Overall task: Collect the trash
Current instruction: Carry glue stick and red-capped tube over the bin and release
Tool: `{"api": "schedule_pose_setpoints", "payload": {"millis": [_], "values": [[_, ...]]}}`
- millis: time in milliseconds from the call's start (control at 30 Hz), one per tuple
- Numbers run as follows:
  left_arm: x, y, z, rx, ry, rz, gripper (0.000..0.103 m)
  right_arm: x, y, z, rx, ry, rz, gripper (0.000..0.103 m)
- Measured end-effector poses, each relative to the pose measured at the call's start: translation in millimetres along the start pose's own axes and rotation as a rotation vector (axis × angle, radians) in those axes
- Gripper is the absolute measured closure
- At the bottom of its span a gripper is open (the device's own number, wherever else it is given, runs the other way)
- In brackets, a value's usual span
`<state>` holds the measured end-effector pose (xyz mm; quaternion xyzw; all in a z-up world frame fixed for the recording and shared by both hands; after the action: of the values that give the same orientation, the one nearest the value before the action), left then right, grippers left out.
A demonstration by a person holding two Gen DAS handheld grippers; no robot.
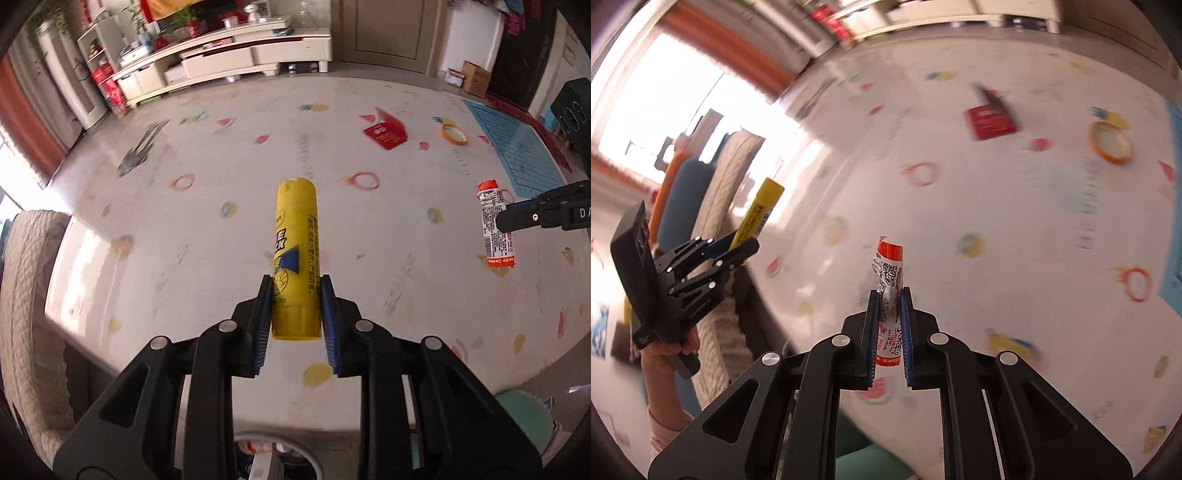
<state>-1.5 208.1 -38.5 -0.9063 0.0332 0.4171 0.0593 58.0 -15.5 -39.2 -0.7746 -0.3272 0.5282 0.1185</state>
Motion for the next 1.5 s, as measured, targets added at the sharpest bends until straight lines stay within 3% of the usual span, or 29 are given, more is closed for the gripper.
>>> {"api": "schedule_pose_setpoints", "payload": {"millis": [267, 467, 633, 767, 867, 1133, 1500], "values": [[-69.4, -93.0, 120.5, -0.203, -0.080, -0.180, 0.080, 70.5, -122.4, 40.3, -0.197, -0.163, -0.158, 0.091], [-108.3, -131.5, 216.2, -0.380, -0.122, -0.276, 0.080, 124.3, -202.0, 88.1, -0.351, -0.303, -0.238, 0.091], [-108.0, -140.7, 293.1, -0.515, -0.203, -0.305, 0.080, 169.0, -258.2, 140.2, -0.443, -0.415, -0.269, 0.091], [-99.2, -141.2, 339.2, -0.612, -0.259, -0.286, 0.080, 201.4, -286.4, 187.3, -0.527, -0.517, -0.273, 0.091], [-84.1, -138.8, 358.9, -0.640, -0.283, -0.274, 0.080, 227.0, -295.9, 209.6, -0.581, -0.561, -0.255, 0.091], [-46.3, -139.2, 397.1, -0.718, -0.337, -0.231, 0.080, 289.1, -284.1, 241.0, -0.562, -0.665, -0.178, 0.091], [-10.8, -136.8, 439.2, -0.782, -0.436, -0.235, 0.080, 351.5, -256.1, 254.8, -0.582, -0.694, -0.037, 0.087]]}}
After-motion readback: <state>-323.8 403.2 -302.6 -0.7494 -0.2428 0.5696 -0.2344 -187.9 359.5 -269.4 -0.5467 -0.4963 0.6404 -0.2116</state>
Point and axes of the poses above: each gripper's, at about its wrist camera, not at the fingertips, and x roughly the way its jaws point, y to its right, z to its underside, the point moved 3 cm from there along x, roughly the way its jaws point, and after that the axes turned 13 degrees about y, right-handed, at the moved point
